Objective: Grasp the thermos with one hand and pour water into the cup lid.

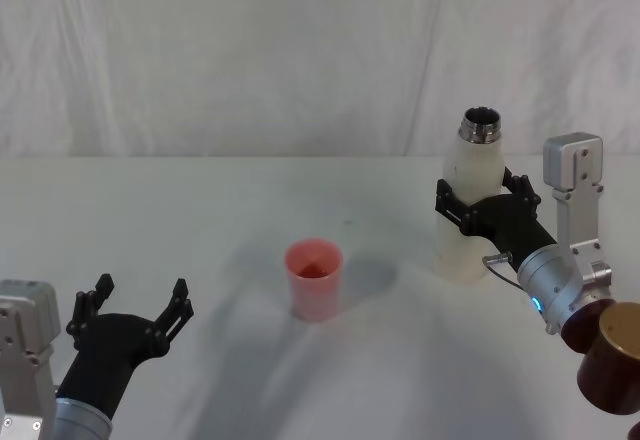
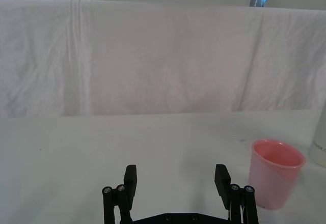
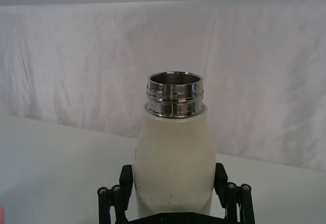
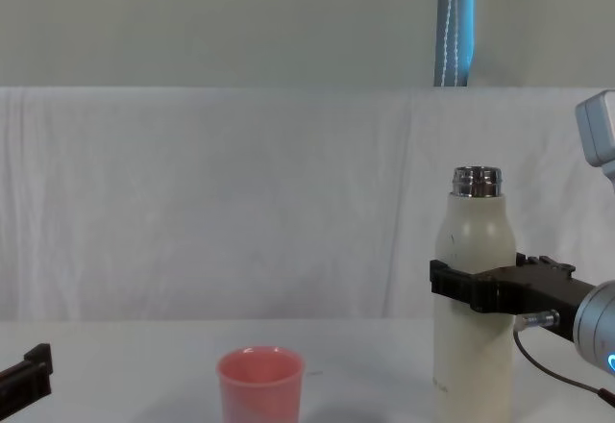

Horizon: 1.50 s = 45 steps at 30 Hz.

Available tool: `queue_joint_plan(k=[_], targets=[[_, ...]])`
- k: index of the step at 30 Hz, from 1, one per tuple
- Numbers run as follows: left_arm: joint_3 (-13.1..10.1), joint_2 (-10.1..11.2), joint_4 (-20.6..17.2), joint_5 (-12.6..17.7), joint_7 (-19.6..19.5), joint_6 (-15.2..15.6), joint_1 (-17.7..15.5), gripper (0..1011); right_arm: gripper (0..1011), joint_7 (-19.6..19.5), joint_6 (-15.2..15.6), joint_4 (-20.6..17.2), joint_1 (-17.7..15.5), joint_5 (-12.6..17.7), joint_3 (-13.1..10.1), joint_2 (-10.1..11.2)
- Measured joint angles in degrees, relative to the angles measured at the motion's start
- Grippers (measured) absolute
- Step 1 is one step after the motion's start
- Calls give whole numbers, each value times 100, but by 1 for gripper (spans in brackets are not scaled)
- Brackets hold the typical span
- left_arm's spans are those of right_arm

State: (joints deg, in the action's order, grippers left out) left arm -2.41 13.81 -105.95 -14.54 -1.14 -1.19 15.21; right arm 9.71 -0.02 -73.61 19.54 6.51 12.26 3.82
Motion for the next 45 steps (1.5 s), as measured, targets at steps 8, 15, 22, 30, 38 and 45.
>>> queue_joint_plan(k=[8, 15, 22, 30, 38, 45], targets=[[0, 0, 0, 0, 0, 0, 0, 1001, 1001, 0, 0, 0, -8, -1, 1, 0], [0, 0, 0, 0, 0, 0, 0, 1001, 1001, -37, 0, -49, -80, -11, -13, 3], [0, 0, 0, 0, 0, 0, 0, 1001, 1001, -57, 8, -92, -133, -20, -35, 10], [0, 0, 0, 0, 0, 0, 0, 1001, 1001, -19, 35, -141, -176, -18, -36, 39], [0, 0, 0, 0, 0, 0, 0, 1001, 1001, 54, 83, -311, -258, 29, -25, 89], [0, 0, 0, 0, 0, 0, 0, 1001, 1001, 62, 135, -419, -337, 73, -39, 132]])
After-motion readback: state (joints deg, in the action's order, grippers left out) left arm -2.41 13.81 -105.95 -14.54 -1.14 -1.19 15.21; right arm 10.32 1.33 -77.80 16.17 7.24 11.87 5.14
